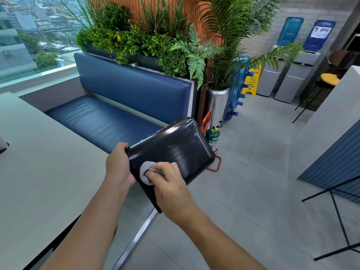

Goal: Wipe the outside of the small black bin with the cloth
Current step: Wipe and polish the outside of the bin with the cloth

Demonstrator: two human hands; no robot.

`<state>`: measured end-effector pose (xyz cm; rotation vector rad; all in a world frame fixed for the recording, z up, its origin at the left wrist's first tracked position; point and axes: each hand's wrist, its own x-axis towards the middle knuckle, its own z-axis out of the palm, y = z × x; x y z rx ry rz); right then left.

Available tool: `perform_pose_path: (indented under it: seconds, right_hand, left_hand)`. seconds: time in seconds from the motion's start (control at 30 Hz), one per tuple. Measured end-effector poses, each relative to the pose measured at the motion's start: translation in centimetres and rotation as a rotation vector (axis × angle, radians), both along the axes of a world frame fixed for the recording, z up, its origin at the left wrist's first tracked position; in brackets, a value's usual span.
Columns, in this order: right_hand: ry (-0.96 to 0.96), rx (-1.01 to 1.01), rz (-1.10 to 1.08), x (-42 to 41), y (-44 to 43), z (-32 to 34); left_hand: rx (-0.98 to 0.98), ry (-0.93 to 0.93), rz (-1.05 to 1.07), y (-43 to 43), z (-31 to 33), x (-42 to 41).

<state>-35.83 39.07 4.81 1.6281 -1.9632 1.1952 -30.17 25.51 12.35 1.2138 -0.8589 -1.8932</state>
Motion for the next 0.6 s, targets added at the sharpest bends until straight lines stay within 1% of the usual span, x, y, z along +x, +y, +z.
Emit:
perform_pose_path:
  seconds: [0.2, 0.3, 0.37, 0.43, 0.5, 0.57, 0.6]
  right_hand:
    - [-0.069, -0.032, -0.258, -6.8, 0.8, 1.7]
    - [-0.112, -0.060, -0.344, -7.4, 0.2, 2.3]
    - [-0.117, -0.099, -0.322, -5.9, -0.6, 2.3]
    - [-0.099, -0.116, -0.228, -3.1, -1.3, 1.9]
    - [-0.061, -0.088, -0.120, -0.8, -1.0, 1.2]
    - [-0.049, -0.077, -0.081, -0.8, -0.2, 0.2]
    - [-0.069, -0.082, -0.104, -1.7, 0.3, -0.1]
  left_hand:
    - [-0.014, -0.003, -0.019, -0.7, 0.2, 0.7]
    - [-0.024, -0.016, -0.036, -0.3, 0.2, 0.2]
    - [-0.027, -0.026, -0.056, 0.3, 0.1, -0.6]
    - [-0.023, -0.033, -0.068, 0.9, 0.2, -1.3]
    - [-0.035, -0.037, -0.082, 1.1, 0.0, -1.8]
    - [-0.052, -0.039, -0.106, 1.2, -0.4, -1.9]
    - [-0.060, -0.035, -0.117, 1.2, -0.5, -1.8]
